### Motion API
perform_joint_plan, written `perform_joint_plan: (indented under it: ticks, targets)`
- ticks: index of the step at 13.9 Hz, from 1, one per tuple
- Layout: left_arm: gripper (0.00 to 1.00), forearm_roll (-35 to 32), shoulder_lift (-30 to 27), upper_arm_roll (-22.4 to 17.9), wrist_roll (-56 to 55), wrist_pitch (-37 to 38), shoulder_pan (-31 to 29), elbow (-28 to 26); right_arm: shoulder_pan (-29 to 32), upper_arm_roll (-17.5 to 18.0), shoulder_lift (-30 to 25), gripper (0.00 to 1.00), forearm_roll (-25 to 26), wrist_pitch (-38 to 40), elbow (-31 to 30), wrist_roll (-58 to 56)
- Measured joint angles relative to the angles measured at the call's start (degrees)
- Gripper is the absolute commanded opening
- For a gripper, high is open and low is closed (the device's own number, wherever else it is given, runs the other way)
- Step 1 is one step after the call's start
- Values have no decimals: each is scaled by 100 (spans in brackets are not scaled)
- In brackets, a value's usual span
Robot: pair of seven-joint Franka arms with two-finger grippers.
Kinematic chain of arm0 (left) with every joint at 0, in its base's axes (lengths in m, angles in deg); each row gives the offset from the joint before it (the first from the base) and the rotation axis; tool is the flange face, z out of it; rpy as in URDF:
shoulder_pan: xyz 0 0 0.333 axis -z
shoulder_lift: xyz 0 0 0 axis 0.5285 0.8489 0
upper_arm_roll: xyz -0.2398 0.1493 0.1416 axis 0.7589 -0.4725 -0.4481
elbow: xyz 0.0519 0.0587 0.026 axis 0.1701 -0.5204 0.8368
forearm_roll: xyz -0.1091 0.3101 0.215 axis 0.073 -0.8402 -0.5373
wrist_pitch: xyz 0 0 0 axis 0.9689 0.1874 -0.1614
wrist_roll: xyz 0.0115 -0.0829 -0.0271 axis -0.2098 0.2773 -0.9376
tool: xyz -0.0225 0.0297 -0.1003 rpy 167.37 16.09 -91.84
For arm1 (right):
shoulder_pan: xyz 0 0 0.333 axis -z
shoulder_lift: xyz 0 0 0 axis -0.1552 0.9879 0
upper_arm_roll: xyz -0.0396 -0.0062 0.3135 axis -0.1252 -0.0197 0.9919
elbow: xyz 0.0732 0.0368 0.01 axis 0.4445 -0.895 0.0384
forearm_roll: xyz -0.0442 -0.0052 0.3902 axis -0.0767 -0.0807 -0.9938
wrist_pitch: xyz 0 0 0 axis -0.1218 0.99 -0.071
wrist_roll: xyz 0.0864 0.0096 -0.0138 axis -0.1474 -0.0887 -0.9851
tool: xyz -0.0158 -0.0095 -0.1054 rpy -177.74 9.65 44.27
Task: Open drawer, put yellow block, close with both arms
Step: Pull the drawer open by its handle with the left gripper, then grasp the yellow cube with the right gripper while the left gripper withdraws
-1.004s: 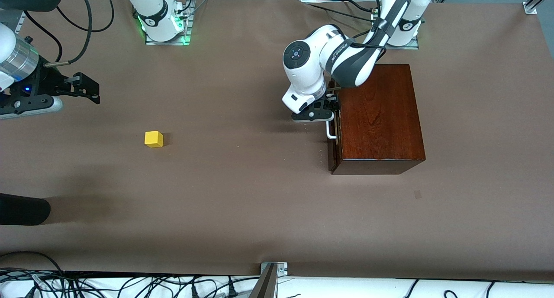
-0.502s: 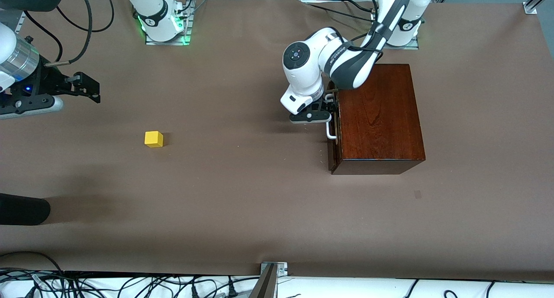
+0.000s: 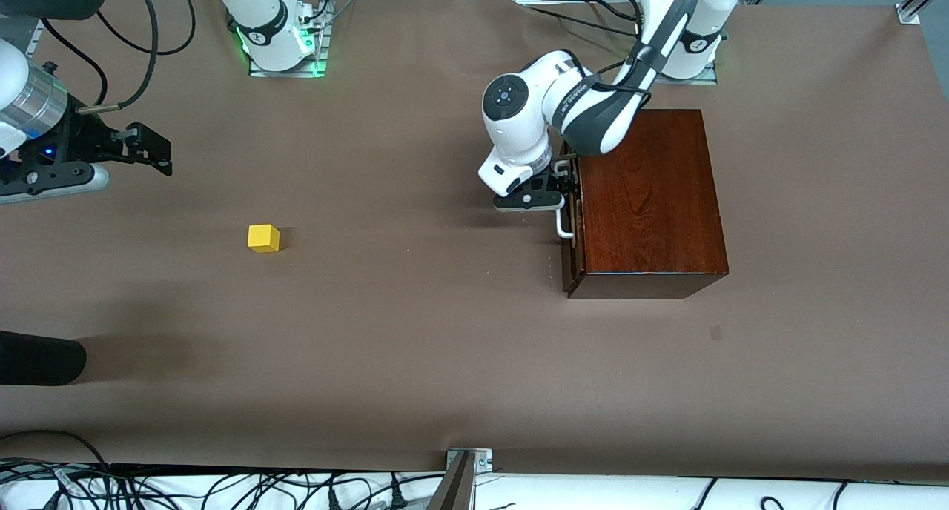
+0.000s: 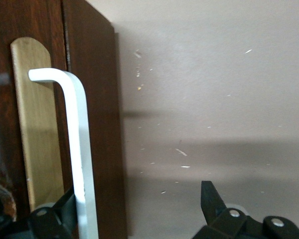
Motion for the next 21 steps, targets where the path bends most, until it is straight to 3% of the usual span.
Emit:
perform_joint_plan:
  ticks: [15,18,21]
  targets:
    - [100,115,525,6,-724,-315,570,991,7,-25,1,100,0,-40,0,0]
    - [100,117,327,-2,-624,213,555,1281,14,-39,50,100,0,-56,1,1]
    - [100,162,-189,-15,-69,1281,373,1530,35,-44,187,100,0,-191,-1,3]
